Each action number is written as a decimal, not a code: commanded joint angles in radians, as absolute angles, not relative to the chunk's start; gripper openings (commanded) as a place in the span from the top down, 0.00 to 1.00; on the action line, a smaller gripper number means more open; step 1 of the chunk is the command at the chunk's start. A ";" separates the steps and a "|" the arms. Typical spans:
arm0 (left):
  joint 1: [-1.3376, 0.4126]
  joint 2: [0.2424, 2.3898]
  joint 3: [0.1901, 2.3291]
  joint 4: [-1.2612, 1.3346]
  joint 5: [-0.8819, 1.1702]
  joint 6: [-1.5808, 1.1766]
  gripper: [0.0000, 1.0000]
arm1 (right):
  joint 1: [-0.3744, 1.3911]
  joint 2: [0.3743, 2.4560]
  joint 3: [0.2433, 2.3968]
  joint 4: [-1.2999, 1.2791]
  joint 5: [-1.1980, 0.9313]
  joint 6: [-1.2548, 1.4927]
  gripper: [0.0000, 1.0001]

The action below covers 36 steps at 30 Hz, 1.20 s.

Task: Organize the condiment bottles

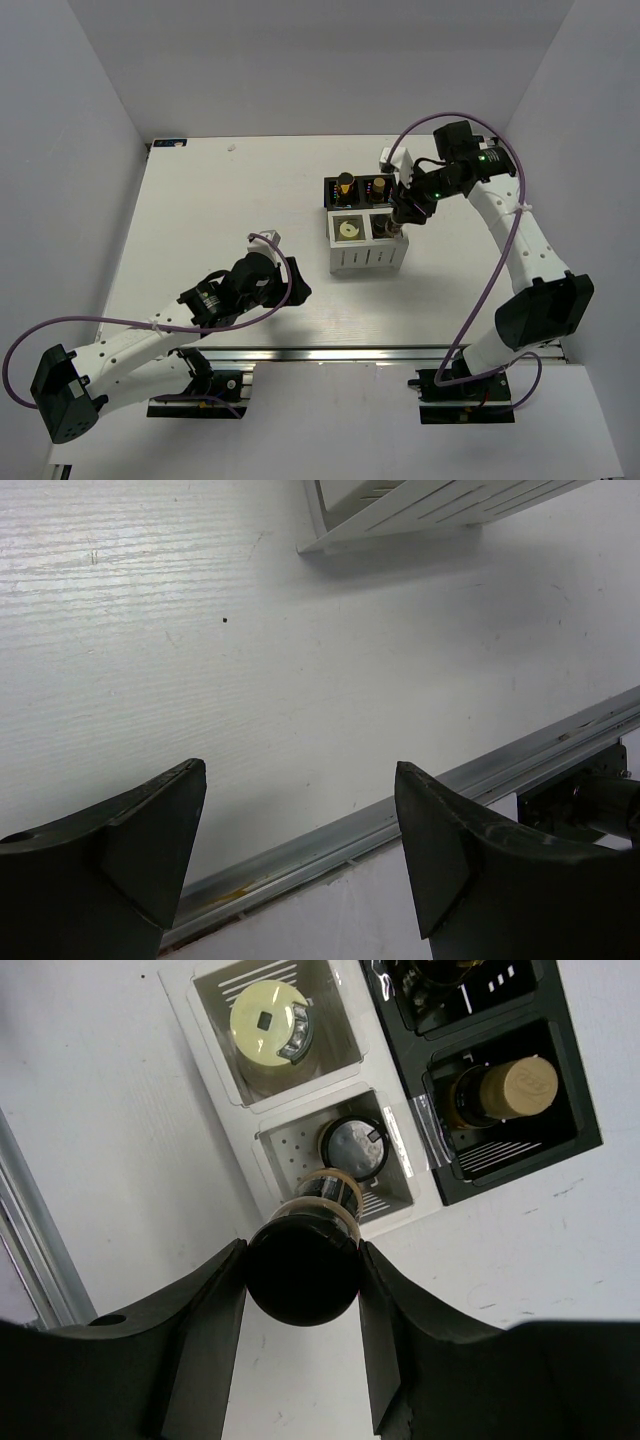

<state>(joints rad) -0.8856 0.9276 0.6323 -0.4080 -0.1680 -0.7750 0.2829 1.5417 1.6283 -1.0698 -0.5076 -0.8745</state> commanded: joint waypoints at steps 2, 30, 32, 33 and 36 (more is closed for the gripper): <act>-0.887 0.913 0.627 -0.387 -0.163 -0.770 0.14 | 0.287 1.569 1.755 -1.167 -0.543 -0.971 1.00; -0.887 0.913 0.627 -0.388 -0.169 -0.769 0.14 | 0.353 1.652 1.789 -1.301 -0.431 -1.154 1.00; -0.887 0.913 0.626 -0.388 -0.167 -0.767 0.14 | 0.351 1.649 1.787 -1.299 -0.420 -1.152 1.00; -0.885 0.913 0.624 -0.388 -0.169 -0.769 0.14 | 0.353 1.651 1.787 -1.298 -0.417 -1.152 1.00; -0.887 0.913 0.623 -0.385 -0.167 -0.769 0.14 | 0.351 1.654 1.783 -1.299 -0.411 -1.149 1.00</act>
<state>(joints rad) -0.8856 0.9276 0.6289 -0.4061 -0.1684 -0.7746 0.3496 1.6703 1.7966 -1.2919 -0.4404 -1.1442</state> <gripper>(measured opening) 0.859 0.504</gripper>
